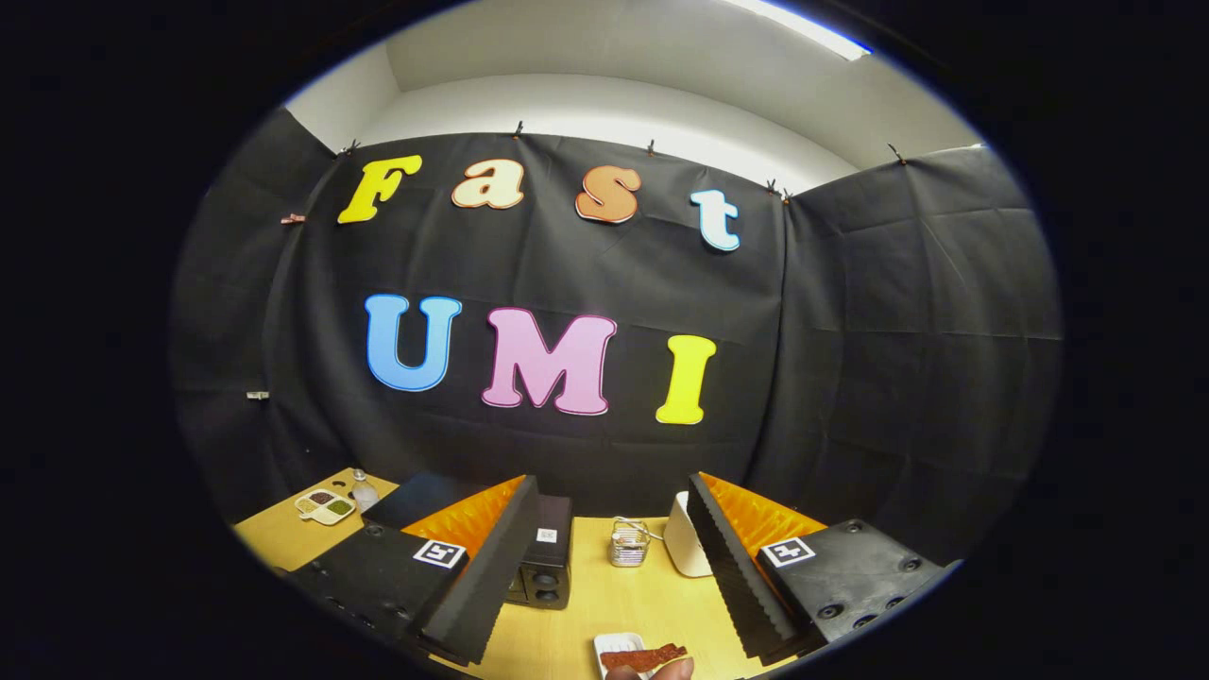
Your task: Open the toaster oven, put the food inside, and close the toaster oven door.
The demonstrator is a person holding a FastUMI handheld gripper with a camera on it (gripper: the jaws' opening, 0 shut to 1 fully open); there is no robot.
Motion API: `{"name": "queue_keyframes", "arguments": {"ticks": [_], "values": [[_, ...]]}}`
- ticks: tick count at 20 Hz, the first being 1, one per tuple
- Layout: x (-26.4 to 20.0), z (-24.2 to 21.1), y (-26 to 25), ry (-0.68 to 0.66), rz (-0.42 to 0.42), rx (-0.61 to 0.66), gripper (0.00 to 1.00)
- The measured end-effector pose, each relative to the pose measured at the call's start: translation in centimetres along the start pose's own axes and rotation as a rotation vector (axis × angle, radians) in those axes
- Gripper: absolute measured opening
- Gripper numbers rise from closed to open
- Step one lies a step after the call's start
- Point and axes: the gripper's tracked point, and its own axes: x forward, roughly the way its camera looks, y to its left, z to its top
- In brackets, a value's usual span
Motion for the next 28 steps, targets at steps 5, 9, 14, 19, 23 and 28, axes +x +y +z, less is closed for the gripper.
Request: {"name": "queue_keyframes", "arguments": {"ticks": [5, 9, 14, 19, 23, 28], "values": [[2.0, -0.6, 6.1, -0.003, 0.065, 0.048, 0.97], [4.2, -2.0, 11.4, -0.002, 0.103, 0.102, 0.97], [6.7, -6.3, 16.4, 0.053, 0.111, 0.098, 0.97], [8.6, -11.7, 20.6, 0.155, 0.116, 0.111, 0.97], [9.8, -16.8, 22.7, 0.253, 0.126, 0.103, 0.98], [11.2, -21.7, 23.9, 0.361, 0.113, 0.125, 0.98]]}}
